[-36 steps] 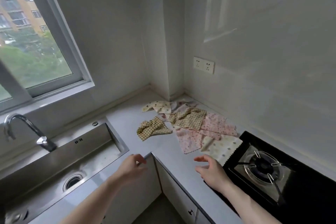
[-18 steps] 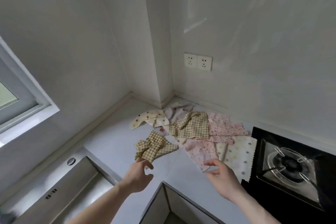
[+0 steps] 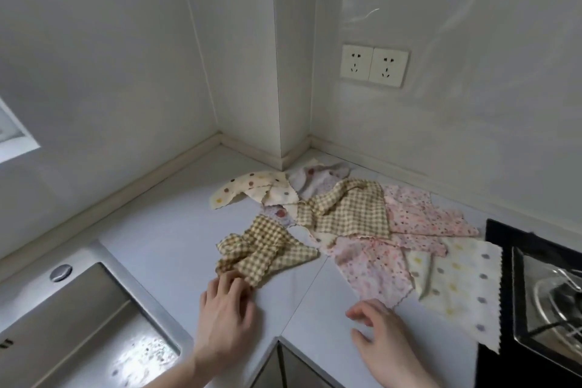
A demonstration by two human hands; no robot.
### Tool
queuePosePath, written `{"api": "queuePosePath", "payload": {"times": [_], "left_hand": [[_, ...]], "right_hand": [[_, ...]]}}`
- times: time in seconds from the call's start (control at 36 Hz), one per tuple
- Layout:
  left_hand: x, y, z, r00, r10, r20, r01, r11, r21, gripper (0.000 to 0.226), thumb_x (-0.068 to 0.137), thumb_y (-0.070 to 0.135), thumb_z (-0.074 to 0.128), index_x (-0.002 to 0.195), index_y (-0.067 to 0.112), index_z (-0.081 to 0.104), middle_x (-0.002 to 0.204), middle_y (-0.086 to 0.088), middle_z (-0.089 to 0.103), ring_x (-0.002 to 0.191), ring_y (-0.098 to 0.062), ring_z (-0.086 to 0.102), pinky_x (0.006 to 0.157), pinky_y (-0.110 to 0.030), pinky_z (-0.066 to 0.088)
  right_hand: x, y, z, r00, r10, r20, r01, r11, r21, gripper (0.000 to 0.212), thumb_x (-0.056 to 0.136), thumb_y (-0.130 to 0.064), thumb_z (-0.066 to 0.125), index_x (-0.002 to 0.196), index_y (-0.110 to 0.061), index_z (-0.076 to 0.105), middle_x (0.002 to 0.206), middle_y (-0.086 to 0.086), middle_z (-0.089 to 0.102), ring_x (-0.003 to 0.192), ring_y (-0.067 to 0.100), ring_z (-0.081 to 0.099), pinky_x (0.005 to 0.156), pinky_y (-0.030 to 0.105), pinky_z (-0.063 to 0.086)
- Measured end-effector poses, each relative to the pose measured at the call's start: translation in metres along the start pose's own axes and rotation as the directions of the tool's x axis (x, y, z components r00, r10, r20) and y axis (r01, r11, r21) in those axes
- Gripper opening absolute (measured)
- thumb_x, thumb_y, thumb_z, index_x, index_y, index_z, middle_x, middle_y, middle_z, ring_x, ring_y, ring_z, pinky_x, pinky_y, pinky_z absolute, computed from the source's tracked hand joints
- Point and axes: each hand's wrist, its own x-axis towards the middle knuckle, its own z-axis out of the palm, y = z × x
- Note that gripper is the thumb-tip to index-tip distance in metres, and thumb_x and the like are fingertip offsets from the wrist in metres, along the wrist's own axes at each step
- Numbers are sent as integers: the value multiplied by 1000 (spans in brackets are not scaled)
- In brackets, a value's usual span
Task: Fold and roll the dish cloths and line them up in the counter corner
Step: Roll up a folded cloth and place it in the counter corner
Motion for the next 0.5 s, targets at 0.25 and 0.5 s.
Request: {"api": "queuePosePath", "payload": {"times": [0.25, 0.5], "left_hand": [[-2, -17, 23, 980, 142, -138, -148, 988, -40, 15, 81, 45, 42, 90, 35, 35, 88, 21, 45, 88, -11, 38, 81, -32, 33], [-6, -14, 26, 962, 188, -196, -194, 981, -12, 27, 91, 33, 56, 109, 34, 35, 95, 12, 57, 93, -14, 44, 88, -33, 30]], "right_hand": [[-1, 21, 48, 876, -371, -307, 251, 896, -366, 26, 73, -47, 52, 98, -40, 57, 101, -19, 57, 82, 9, 62, 63, 29, 49], [-13, 19, 48, 921, -349, -173, 278, 900, -336, 48, 83, -56, 20, 113, -42, 54, 116, -26, 46, 109, 3, 44, 93, 25, 41]]}}
